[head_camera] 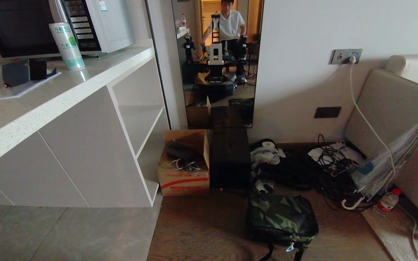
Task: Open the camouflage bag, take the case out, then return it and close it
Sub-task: Open the top of the storage box
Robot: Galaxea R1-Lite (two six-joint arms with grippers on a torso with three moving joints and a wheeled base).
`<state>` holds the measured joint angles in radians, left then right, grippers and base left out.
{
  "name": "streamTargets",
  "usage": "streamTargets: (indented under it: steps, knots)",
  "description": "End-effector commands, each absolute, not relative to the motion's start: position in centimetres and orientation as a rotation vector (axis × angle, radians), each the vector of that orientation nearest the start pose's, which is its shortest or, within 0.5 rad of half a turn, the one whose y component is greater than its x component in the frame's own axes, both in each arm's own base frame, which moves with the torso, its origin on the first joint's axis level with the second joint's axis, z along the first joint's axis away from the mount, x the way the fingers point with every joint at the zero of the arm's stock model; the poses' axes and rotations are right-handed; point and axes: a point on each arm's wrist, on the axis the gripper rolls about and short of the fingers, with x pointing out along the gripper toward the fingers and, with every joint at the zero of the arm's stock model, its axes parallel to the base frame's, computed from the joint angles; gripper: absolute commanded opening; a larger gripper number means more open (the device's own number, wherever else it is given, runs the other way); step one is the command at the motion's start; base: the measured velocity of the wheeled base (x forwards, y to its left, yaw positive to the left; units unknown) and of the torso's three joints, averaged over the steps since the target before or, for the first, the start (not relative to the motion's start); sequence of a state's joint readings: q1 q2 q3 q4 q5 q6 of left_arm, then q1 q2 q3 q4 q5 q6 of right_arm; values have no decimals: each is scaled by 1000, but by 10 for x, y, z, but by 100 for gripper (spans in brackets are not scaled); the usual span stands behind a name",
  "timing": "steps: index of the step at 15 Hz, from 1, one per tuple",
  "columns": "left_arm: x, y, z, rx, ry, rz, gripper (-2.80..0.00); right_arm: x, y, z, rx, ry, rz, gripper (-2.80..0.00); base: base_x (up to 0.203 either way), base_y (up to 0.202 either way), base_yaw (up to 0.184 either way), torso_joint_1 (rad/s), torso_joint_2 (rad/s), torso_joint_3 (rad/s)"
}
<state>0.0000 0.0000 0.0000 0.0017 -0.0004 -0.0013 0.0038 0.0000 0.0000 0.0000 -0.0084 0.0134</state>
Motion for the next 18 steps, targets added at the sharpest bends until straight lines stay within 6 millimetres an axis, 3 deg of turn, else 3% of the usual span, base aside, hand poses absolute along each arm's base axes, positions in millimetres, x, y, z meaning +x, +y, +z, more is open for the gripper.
streamTargets:
  steps: [1,18]
  knots:
    - [-23,0,75,-2,3,0,-280,-23,0,76,14,1,-6,-280,0,0,0,0,0,0]
    - [-23,0,75,-6,3,0,-280,-23,0,76,14,2,-5,-280,0,0,0,0,0,0]
